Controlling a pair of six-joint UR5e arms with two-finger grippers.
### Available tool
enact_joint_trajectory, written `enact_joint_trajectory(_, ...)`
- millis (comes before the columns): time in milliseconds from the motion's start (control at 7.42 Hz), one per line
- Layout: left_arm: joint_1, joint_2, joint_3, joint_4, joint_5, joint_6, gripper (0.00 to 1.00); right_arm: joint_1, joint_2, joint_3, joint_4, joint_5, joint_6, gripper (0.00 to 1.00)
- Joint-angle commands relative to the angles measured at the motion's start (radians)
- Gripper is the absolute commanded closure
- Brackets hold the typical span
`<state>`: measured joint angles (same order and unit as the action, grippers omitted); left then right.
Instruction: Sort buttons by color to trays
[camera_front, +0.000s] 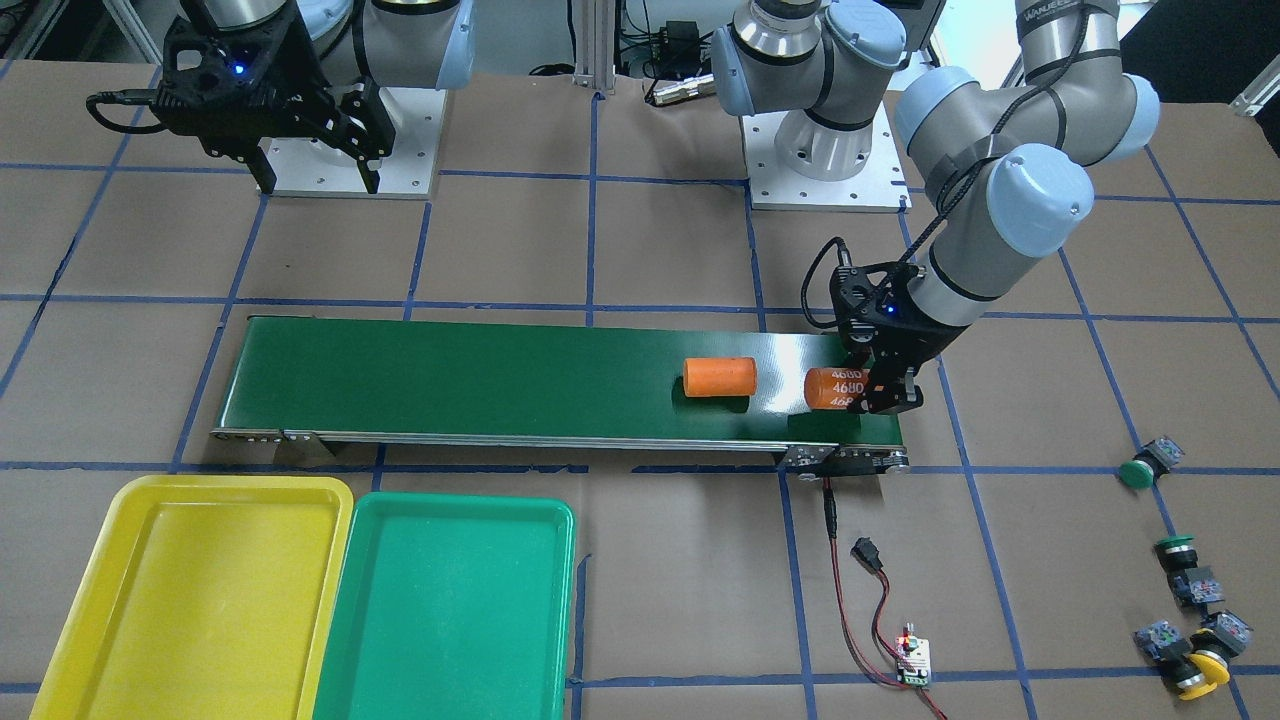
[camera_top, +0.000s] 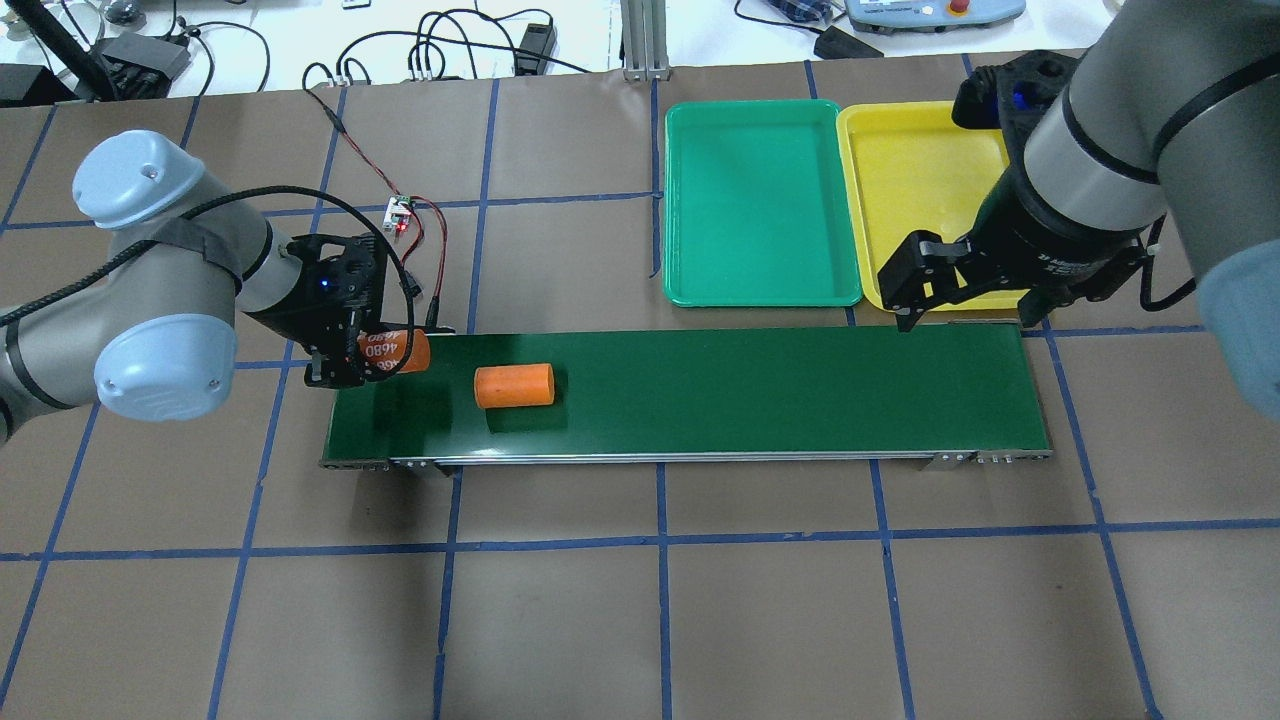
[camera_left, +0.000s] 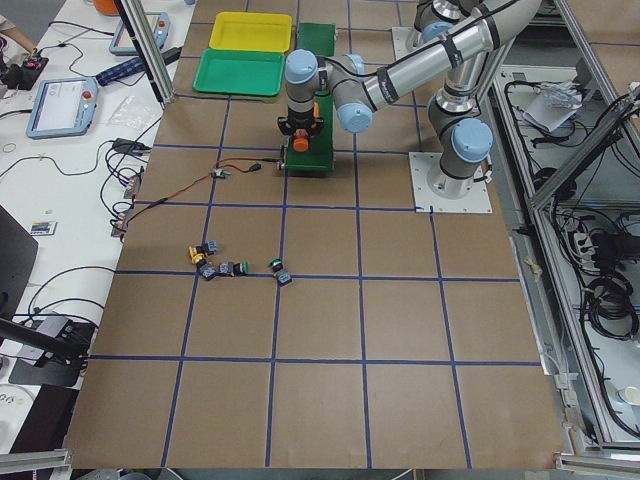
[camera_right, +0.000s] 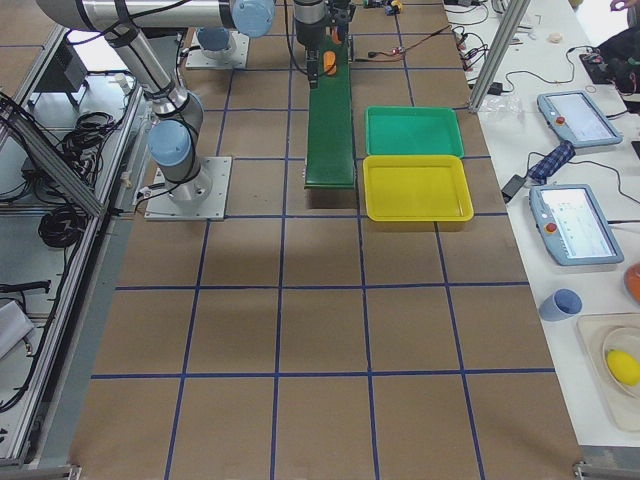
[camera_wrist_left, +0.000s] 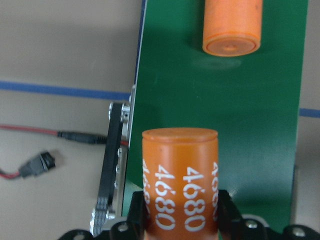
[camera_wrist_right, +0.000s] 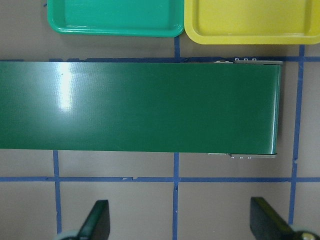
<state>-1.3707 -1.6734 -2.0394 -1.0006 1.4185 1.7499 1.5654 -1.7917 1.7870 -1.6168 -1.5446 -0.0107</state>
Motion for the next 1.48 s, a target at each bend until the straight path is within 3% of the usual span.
enact_joint_trajectory(0,-0.008,0.006,-0.031,0.027,-0.003,0.003,0.45,0.001,0.000,0.000,0.000,0.000,0.000,0.00)
enact_joint_trajectory(135,-0.010,0.017,-0.054,0.027,-0.001,-0.001,0.27,-0.001,0.000,0.000,0.000,0.000,0.000,0.00)
enact_joint_trajectory(270,-0.010,0.036,-0.076,0.027,-0.003,-0.006,0.00,0.001,0.000,0.000,0.000,0.000,0.000,0.00)
enact_joint_trajectory(674,0.013,0.079,0.005,-0.054,-0.004,-0.013,0.00,-0.001,0.000,0.005,0.000,0.000,0.000,0.00)
enact_joint_trajectory(809,0.045,0.096,0.048,-0.064,0.000,-0.095,0.00,-0.001,0.000,0.005,0.000,0.000,0.000,0.00)
enact_joint_trajectory(1079,0.248,0.057,0.120,-0.076,-0.012,-0.145,0.00,-0.001,0.000,0.006,0.000,0.000,0.000,0.00)
enact_joint_trajectory(1348,0.370,0.000,0.157,-0.076,-0.016,-0.281,0.00,0.001,0.000,0.006,0.000,0.000,0.000,0.00)
